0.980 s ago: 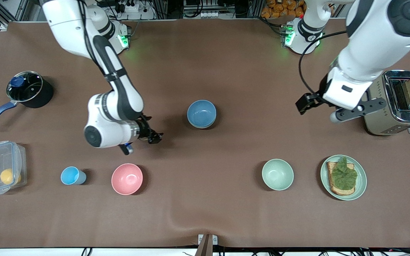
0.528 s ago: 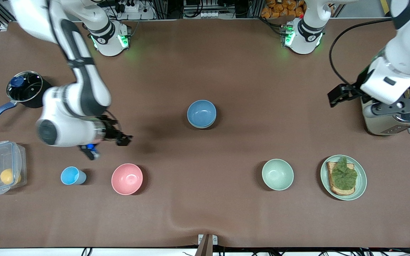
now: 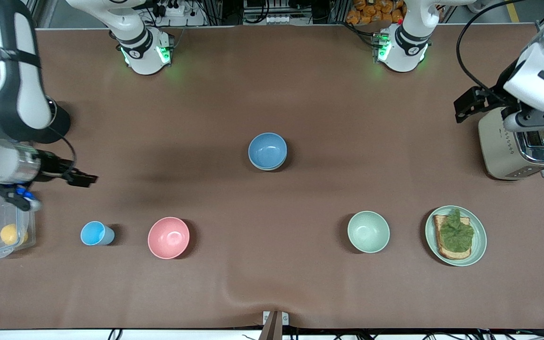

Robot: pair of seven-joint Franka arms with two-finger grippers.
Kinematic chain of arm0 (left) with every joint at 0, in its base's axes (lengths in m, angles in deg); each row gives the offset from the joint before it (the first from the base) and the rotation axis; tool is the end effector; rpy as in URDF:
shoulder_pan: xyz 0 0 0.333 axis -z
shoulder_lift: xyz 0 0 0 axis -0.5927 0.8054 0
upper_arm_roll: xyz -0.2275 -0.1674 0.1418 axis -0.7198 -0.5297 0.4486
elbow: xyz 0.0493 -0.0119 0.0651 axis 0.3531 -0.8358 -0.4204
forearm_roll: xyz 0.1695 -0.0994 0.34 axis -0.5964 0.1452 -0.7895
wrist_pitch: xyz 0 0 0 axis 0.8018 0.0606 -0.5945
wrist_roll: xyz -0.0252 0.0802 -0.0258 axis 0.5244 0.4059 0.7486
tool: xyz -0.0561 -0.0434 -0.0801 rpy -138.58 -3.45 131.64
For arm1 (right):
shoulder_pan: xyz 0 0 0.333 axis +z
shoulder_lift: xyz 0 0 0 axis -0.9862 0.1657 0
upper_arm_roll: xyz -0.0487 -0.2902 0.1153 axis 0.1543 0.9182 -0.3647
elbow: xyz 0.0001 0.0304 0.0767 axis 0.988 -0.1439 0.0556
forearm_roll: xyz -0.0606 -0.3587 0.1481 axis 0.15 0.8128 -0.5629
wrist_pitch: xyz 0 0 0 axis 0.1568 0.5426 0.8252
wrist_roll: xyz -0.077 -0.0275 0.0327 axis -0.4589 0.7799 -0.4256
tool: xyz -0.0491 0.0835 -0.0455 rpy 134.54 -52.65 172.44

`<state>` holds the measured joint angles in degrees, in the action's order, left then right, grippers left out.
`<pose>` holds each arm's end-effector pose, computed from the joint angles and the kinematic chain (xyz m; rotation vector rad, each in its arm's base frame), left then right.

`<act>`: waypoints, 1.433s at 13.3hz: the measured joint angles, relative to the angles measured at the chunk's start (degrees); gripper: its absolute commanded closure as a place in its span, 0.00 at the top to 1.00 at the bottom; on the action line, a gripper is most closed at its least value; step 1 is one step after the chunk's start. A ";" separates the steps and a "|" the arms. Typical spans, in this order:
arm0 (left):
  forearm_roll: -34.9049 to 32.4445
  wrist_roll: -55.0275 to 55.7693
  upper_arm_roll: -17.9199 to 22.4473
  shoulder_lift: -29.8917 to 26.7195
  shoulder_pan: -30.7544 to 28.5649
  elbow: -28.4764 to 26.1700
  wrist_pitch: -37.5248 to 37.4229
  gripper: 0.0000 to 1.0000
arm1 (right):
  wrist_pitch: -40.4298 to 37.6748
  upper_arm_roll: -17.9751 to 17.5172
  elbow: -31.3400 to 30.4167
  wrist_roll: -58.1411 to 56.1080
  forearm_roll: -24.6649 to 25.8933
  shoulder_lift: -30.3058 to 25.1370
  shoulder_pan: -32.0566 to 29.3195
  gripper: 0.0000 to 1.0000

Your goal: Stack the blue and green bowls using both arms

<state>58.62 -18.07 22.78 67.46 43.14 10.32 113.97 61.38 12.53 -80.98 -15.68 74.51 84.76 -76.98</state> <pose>0.5506 -0.1100 0.6567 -3.0966 -0.0455 0.0415 0.6188 -0.0386 0.4388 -2.9561 0.7677 0.3382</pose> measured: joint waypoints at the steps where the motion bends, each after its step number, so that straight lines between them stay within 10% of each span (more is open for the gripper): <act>1: 0.00 -0.08 0.03 -0.23 0.03 -0.19 -0.28 1.00 | -0.10 -0.04 0.16 -2.11 0.35 -1.32 -1.31 1.00; 9: 0.00 -1.23 0.57 -2.04 -0.11 -2.75 -0.59 1.00 | -3.17 -0.31 1.11 -16.21 0.70 -12.18 -5.25 1.00; 19: 0.72 -1.32 1.86 -3.81 -1.90 -3.91 -0.44 1.00 | -5.79 -1.07 5.48 -21.86 0.86 -12.89 -4.95 1.00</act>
<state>59.35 -19.39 24.63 63.65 41.24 6.41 113.53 55.59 11.46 -75.51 -37.54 75.37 71.87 -81.93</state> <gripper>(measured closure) 0.000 0.000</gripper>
